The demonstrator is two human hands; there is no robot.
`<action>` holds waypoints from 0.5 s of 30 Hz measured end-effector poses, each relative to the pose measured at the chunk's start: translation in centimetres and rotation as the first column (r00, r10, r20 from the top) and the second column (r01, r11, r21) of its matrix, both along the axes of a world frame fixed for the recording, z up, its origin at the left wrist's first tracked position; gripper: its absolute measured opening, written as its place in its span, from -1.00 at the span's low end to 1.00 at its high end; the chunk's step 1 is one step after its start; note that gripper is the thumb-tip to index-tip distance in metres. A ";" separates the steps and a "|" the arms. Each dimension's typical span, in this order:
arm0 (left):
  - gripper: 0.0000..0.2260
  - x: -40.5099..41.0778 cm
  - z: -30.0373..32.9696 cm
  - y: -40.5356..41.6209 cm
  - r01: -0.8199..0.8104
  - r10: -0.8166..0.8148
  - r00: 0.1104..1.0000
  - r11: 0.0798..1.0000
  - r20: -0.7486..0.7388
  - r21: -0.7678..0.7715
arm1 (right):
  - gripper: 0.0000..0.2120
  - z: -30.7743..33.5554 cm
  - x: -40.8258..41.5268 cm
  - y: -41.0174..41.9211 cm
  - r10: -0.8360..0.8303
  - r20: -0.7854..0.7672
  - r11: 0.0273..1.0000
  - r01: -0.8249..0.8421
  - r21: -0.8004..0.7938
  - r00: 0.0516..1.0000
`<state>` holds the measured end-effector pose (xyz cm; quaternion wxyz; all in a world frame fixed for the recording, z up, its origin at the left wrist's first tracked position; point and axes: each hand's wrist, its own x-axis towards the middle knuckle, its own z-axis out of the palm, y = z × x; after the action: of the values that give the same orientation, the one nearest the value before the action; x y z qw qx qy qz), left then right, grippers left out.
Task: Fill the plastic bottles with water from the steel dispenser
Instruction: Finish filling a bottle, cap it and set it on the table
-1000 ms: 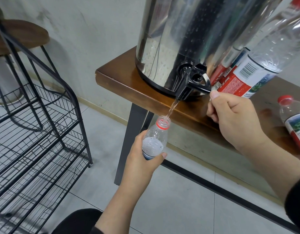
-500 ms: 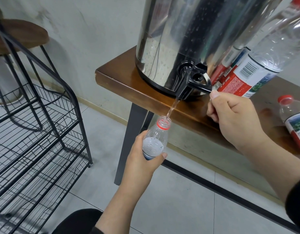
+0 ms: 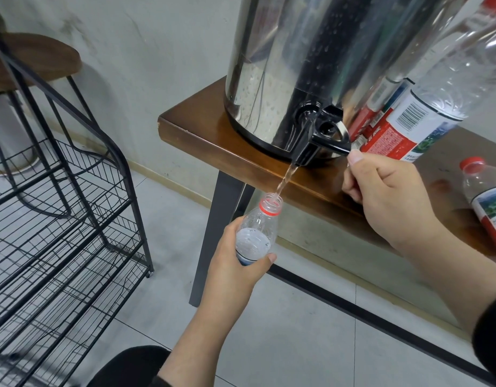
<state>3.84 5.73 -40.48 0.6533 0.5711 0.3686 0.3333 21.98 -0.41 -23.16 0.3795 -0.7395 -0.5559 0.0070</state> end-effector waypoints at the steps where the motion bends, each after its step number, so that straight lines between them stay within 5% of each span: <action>1: -0.36 0.0 0.0 0.0 0.000 0.000 1.000 1.000 -0.006 -0.001 | -0.50 0.0 0.0 0.0 0.000 -0.001 1.000 0.000 0.001 1.000; 15: -0.36 0.0 0.0 0.2 -0.003 0.003 1.000 1.000 -0.017 0.014 | -0.50 0.0 0.2 -0.1 -0.001 0.017 1.000 0.002 -0.015 1.000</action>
<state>3.85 5.88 -40.49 0.6456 0.5779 0.3728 0.3319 22.20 -0.52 -23.11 0.3694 -0.7427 -0.5585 0.0047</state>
